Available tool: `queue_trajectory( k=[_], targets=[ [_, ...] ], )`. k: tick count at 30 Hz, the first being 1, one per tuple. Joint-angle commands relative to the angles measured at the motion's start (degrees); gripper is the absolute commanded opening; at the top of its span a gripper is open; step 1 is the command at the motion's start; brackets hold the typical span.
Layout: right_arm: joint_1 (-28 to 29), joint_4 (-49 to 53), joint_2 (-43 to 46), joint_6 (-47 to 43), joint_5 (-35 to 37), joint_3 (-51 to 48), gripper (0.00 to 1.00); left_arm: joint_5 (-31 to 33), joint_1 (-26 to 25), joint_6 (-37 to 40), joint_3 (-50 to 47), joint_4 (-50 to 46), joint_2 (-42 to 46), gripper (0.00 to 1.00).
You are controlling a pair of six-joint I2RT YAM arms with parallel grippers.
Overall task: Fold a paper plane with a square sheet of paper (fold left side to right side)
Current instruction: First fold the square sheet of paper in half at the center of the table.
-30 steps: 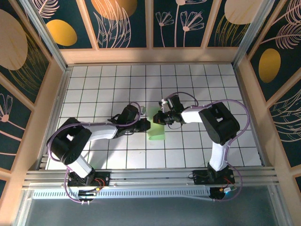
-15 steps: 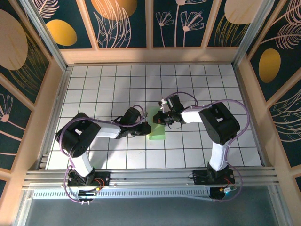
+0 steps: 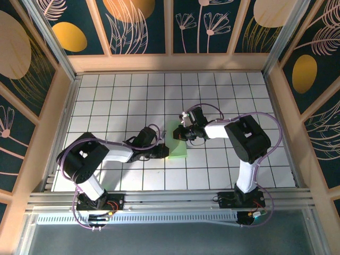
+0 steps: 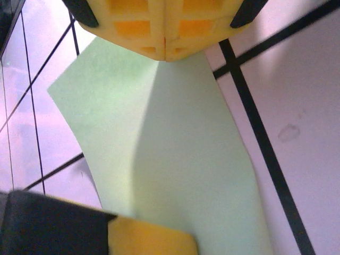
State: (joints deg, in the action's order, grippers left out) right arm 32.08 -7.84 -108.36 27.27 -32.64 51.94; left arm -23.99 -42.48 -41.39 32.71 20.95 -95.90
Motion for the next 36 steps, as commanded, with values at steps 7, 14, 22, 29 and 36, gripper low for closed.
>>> queue_trajectory(
  k=[7, 14, 22, 29, 36],
  targets=[
    [-0.4, 7.2, -3.3, -1.8, 5.7, -0.8, 0.00, -2.1, -2.6, 0.2, -2.7, -3.4, 1.2, 0.00],
    [-0.4, 7.3, -3.0, -1.9, 5.7, -1.2, 0.00, -0.9, -3.1, -0.5, -4.3, -3.9, 1.9, 0.00],
    [-0.4, 7.2, -2.8, -1.9, 5.5, -1.1, 0.00, 0.2, -3.2, -0.6, -5.4, -4.6, 4.2, 0.00],
    [-0.3, 7.2, -2.4, -2.0, 6.0, -1.4, 0.00, 1.3, -3.0, -0.9, -2.2, -6.8, 10.1, 0.00],
    [-0.3, 7.3, -2.6, -2.1, 5.9, -1.2, 0.00, 2.3, -0.1, -1.5, 2.1, -8.6, 13.1, 0.00]
  ],
)
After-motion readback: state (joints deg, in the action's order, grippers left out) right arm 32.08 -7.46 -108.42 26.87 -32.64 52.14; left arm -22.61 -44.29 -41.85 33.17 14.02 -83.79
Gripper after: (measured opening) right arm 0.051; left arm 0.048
